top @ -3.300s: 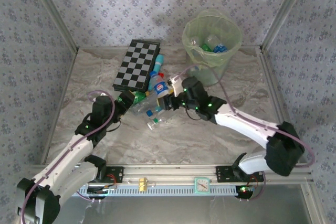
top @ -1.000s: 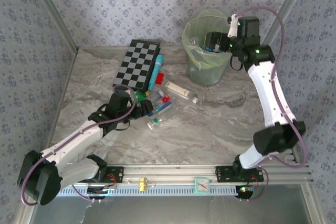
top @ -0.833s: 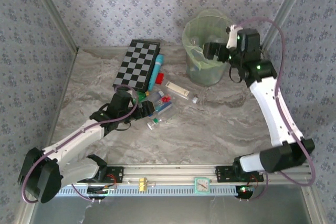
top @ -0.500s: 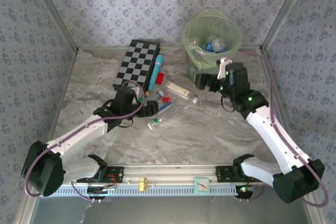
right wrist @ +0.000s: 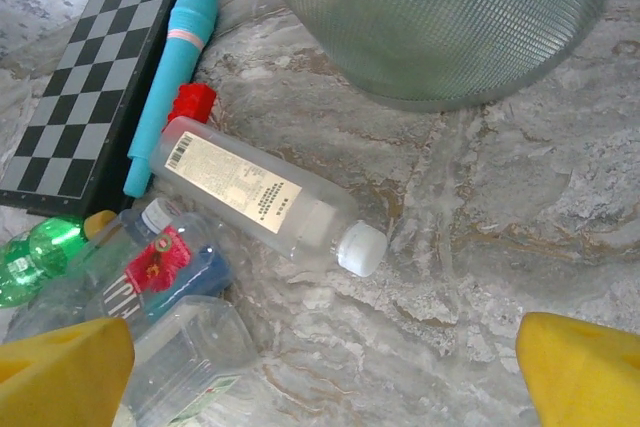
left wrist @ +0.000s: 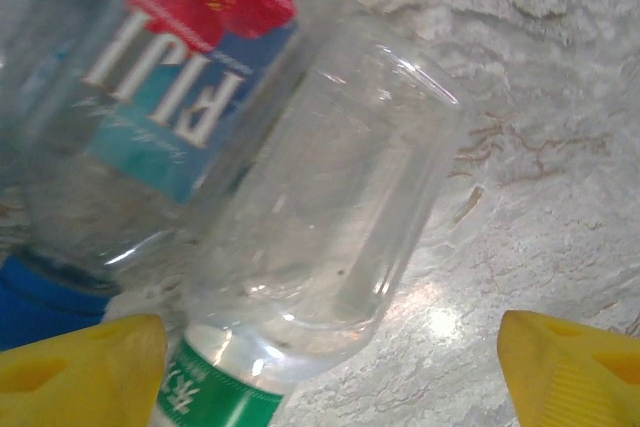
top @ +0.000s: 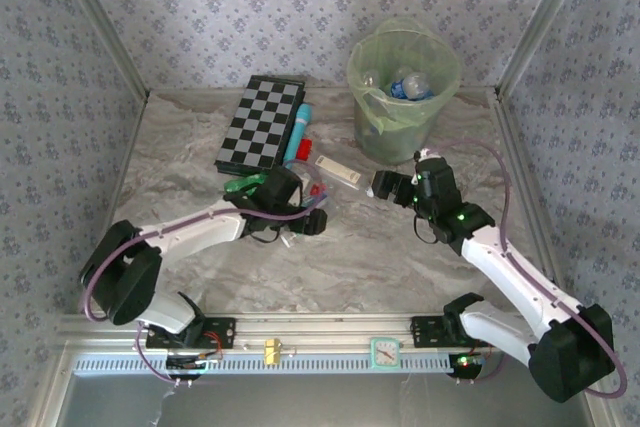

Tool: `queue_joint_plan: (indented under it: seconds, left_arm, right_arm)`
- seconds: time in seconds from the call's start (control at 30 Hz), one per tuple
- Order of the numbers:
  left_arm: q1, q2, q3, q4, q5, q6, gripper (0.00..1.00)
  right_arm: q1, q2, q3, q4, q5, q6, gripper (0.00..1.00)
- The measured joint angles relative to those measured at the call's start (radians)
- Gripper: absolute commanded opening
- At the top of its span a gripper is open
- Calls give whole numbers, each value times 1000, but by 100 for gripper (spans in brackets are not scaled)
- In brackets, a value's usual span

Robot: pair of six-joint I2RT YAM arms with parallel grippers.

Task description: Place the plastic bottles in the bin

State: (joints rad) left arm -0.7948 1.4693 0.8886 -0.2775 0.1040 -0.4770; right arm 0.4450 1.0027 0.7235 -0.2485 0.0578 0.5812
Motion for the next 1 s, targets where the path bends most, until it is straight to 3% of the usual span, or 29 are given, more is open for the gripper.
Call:
queue_joint_plan:
  seconds: [0.17,0.7,1.0]
  left_arm:
    - [-54,65,47,-18,-57,42,85]
    - [-89,200,120,-62,-106,90,86]
    - [-90,256,147,-63,-104,95,78]
  right_arm:
    - [0,10,-20,28,8,18,100]
    - [-15,8,-21,37,17,25,100]
    - [-17,1,-21,37,14,24,100]
